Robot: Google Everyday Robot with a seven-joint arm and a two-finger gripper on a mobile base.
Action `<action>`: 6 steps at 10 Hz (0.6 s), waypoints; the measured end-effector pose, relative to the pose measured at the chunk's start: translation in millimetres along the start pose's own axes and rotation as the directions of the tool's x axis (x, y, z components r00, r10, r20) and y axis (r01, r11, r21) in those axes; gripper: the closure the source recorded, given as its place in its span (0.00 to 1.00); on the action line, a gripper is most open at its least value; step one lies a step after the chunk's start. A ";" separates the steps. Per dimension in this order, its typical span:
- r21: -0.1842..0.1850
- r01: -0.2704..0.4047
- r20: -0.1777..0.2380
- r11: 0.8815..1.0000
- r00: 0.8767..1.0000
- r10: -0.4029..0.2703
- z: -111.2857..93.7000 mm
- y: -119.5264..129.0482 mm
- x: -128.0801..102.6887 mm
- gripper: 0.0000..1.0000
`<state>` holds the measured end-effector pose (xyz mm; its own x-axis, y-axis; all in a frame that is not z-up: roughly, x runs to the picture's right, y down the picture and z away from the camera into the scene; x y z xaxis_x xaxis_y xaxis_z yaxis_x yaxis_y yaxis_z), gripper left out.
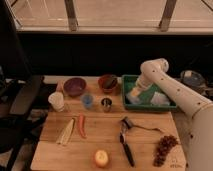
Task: Place sponge in plastic cup
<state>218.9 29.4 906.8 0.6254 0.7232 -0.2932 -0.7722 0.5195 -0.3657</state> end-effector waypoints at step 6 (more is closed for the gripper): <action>-0.073 -0.052 -0.080 0.996 0.996 0.046 41.3 2.3 19.1 0.36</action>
<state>224.4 63.2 936.8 0.5962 0.7073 -0.3798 -0.7934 0.4468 -0.4133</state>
